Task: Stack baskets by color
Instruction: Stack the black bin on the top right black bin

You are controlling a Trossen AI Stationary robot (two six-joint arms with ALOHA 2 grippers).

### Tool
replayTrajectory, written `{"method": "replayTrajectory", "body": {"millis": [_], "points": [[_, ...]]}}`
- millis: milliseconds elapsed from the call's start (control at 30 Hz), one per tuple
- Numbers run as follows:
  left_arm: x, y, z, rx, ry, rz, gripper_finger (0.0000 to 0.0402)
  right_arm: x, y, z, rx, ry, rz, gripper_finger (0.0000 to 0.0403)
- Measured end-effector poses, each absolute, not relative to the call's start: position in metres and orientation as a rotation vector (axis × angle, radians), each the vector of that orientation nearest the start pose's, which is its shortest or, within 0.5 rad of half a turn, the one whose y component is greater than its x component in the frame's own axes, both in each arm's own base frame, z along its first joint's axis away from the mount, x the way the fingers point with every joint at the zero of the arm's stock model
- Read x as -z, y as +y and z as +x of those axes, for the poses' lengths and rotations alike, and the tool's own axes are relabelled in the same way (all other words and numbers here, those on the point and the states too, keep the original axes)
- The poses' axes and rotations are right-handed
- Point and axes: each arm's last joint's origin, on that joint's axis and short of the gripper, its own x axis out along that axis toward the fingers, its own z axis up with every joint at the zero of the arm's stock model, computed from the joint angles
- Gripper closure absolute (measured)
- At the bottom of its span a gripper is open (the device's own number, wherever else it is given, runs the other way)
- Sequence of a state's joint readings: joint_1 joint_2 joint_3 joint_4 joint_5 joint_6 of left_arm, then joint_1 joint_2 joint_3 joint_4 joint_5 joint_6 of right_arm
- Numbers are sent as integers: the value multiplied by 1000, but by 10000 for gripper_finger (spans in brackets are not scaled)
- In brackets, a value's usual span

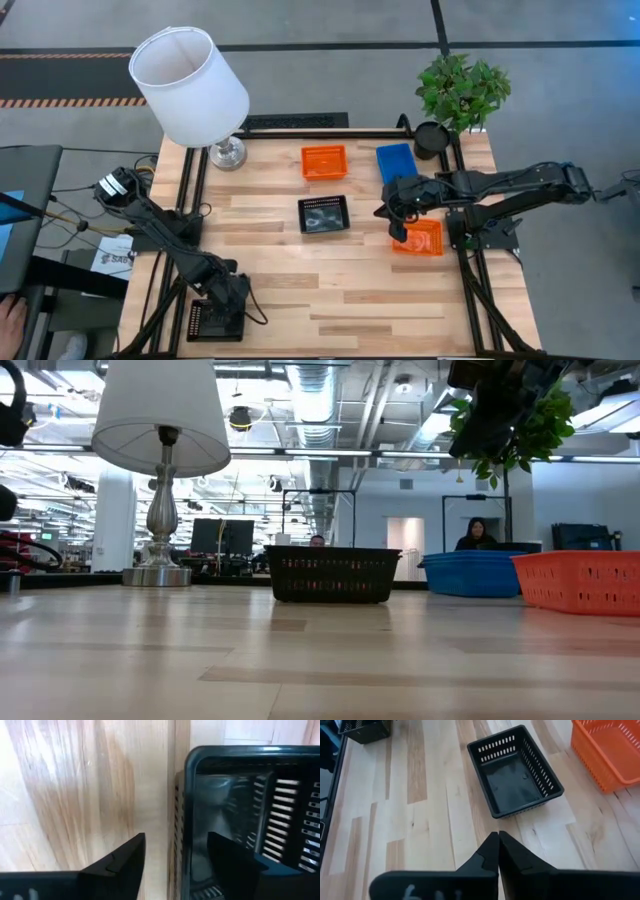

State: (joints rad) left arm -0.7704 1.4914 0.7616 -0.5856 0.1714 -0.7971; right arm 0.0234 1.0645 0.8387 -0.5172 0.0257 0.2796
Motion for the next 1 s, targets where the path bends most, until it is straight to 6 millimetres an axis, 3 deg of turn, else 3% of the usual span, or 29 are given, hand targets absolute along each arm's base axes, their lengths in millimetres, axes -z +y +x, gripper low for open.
{"method": "replayTrajectory", "body": {"millis": [100, 267, 333, 533, 733, 1000], "points": [[-155, -174, 172, 225, 1506, -234, 241, -273, 2, 215, 116, 737, 252, 383], [-163, -170, 176, 229, 1482, -265, 363, -273, 0, 215, 125, 736, 257, 386], [-172, -165, 180, 242, 1452, -274, 389, -274, 0, 214, 124, 732, 257, 386], [-213, -130, 197, 164, 1352, -312, 399, -276, 0, 213, 116, 716, 242, 381], [-271, -75, 228, 19, 1063, -302, 400, -277, 0, 210, 115, 720, 241, 386], [-329, 10, 308, -162, 840, -164, 401, -275, 0, 208, 119, 753, 240, 381]]}}
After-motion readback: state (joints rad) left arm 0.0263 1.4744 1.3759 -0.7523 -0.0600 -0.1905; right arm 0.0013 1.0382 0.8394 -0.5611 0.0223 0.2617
